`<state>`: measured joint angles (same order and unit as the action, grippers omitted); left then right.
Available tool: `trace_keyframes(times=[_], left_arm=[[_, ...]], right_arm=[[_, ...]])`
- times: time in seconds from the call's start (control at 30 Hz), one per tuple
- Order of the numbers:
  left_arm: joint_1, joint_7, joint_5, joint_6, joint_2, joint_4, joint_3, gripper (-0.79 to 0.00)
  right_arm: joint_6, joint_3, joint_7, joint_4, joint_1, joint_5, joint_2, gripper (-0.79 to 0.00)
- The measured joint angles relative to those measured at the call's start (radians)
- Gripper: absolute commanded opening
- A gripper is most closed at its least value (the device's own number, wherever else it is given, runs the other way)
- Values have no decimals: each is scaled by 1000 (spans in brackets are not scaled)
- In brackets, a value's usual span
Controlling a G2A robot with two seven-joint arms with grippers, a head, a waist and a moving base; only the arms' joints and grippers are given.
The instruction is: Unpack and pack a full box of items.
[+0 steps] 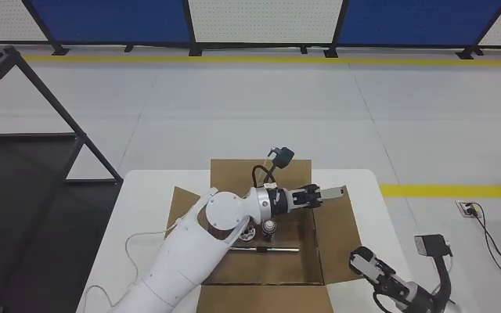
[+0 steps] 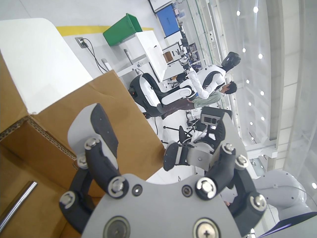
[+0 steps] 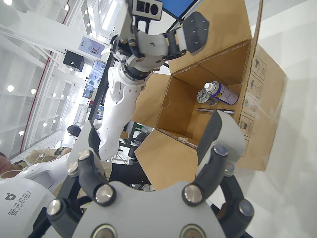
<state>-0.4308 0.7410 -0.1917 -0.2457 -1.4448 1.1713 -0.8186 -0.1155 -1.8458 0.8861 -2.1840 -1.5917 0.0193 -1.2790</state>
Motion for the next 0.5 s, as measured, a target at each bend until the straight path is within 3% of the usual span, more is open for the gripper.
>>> trace_keyframes(times=[0.2, 0.5], left_arm=[[-137, 39, 46, -18, 56, 208, -153, 0], [-417, 57, 150, -14, 127, 572, -402, 0]], right_arm=[[56, 39, -3, 93, 74, -29, 11, 0], [101, 98, -37, 230, 204, -2, 21, 0]])
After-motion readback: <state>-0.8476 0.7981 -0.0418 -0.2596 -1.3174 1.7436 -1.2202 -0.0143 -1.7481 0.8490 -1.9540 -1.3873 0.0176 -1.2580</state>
